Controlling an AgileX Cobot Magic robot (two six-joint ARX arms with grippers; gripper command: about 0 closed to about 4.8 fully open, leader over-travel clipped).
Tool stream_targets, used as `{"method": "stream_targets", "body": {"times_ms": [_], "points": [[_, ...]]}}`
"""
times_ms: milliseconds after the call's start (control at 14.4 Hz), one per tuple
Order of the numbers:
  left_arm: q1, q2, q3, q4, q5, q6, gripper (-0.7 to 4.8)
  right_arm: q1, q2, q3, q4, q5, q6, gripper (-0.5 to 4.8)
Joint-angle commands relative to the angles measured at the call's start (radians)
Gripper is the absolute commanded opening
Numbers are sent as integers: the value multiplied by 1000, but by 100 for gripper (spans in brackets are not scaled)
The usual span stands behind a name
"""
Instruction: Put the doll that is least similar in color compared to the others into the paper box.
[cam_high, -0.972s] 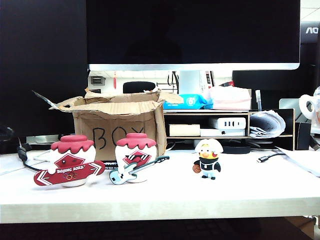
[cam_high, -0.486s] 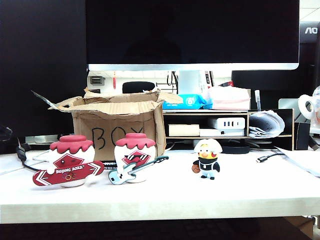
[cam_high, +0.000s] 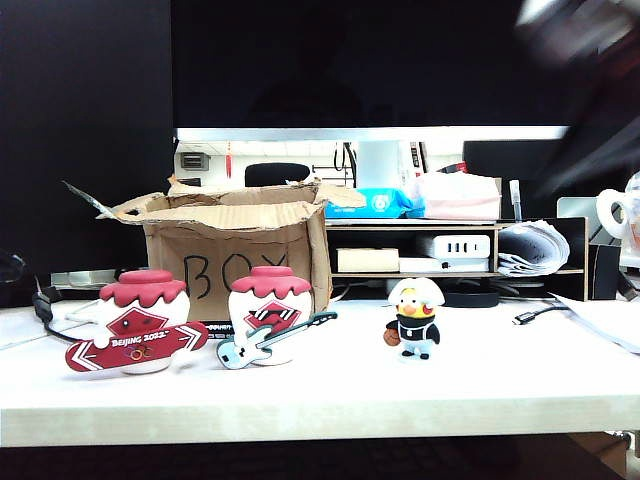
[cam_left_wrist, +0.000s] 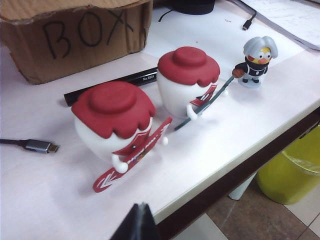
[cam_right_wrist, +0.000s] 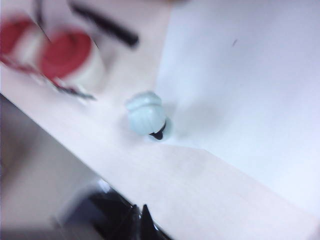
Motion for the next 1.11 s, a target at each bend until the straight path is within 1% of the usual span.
{"method": "stream_targets", "body": {"times_ms": [69,139,208,278,347,417,486,555,903,1111], "points": [[1,0,1,10,0,1,-5,164,177,91,-8,172,-112,-5],[1,0,1,10,0,1,-5,228,248,132,-7,267,-129,-3],[1,0,1,10,0,1,-5,267,304,166,-3,326,-129,53],[1,0,1,10,0,1,-5,291,342,188,0,346,-129,149],[1,0,1,10,0,1,-5,314,392,225,-6,346,-129,302],[1,0,1,10,0,1,-5,324,411,246,-2,352,-124,423],[1,0,1,10,0,1,-5,327,412,245,12,362,-121,464],[1,0,1,10,0,1,-5,330,412,245,29,372,-121,479],[1,0,1,10,0,1,-5,330,447,244,91,391,-121,479],[1,0,1,10,0,1,-5,330,499,245,101,394,-109,479]]}}
